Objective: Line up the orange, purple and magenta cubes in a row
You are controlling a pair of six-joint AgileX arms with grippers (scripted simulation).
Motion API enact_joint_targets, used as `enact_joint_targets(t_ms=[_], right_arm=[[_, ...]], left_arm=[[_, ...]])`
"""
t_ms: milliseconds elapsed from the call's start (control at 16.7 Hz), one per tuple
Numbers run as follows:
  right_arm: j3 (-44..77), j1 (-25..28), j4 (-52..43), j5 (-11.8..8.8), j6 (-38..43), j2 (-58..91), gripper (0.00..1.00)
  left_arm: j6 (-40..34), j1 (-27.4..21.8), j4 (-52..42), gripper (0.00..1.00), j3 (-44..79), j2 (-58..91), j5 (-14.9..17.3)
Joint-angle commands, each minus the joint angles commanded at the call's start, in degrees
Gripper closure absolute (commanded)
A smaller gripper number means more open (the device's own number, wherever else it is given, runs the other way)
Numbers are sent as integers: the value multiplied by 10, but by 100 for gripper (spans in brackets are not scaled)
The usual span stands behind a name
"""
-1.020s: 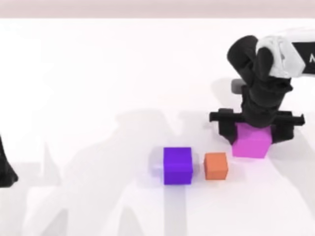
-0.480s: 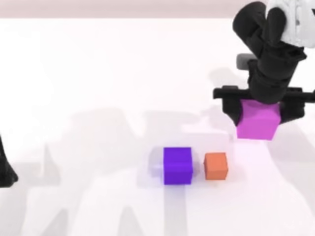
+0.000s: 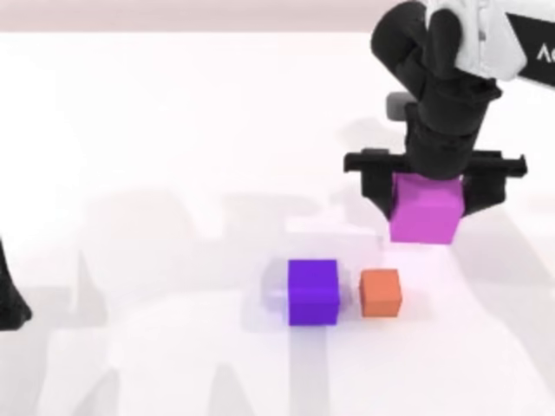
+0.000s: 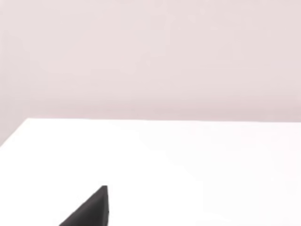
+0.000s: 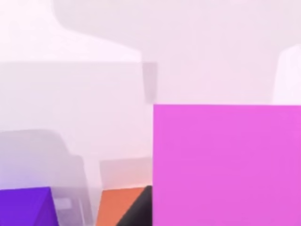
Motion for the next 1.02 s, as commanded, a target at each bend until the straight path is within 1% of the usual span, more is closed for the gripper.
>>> enact_joint_targets(t_ms=[180,480,660,840,1020], right_arm=[[102,56,-48,1,50,59,100],[305,167,-139,1,145,166,100],[404,226,-183,1,194,216,100],[460,261,-207,2,224,243,100],[468,267,-210,3,228,246,100]], left_arm=[[0,0,0,0,0,0,0],[0,0,0,0,0,0,0],[0,0,0,0,0,0,0],[0,0,0,0,0,0,0],[0,0,0,0,0,0,0]])
